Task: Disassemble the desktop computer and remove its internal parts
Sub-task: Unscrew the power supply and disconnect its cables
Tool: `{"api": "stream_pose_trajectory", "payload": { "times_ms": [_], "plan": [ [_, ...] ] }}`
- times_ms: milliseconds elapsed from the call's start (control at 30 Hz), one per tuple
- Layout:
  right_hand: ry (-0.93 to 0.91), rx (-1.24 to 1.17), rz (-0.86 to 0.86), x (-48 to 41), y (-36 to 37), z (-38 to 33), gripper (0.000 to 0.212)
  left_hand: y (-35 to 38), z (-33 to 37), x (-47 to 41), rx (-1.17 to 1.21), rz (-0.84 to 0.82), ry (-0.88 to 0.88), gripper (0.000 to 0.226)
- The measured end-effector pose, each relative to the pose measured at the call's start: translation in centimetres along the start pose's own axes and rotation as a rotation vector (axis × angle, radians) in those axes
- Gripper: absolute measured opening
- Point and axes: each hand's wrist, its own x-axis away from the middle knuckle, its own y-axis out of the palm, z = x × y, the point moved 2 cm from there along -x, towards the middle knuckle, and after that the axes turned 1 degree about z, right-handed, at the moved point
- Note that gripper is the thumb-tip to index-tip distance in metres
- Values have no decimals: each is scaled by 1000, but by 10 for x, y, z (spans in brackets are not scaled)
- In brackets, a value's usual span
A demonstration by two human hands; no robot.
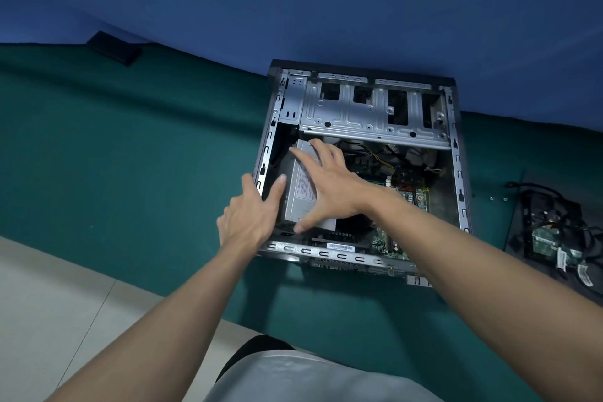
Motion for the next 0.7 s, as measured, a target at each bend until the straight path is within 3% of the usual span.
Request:
{"api": "stream_pose_trajectory", "payload": {
  "times_ms": [67,133,167,200,267,367,533,700],
  "plan": [
    [73,-266,75,-4,-3,1,94,-1,2,1,-56,25,11,72],
    [198,-437,296,-10,3,-6,51,-2,5,3,-80,33,1,67],
    [283,-425,406,-13,9,-13,41,-2,6,4,-85,34,-4,67],
    [373,-372,489,-16,15,-21,43,-3,6,5,-93,36,-6,68],
    [576,-325,578,-15,25,-32,67,-4,5,6,-102,30,-1,68],
    [851,-547,518,-10,28,-25,102,-3,3,5,-77,6,26,56],
    [877,-722,498,9,17,-12,114,-3,-1,2,-7,11,52,46],
    [808,-937,701,48,-10,-13,118,-5,0,0,162,-51,73,69]
  ]
}}
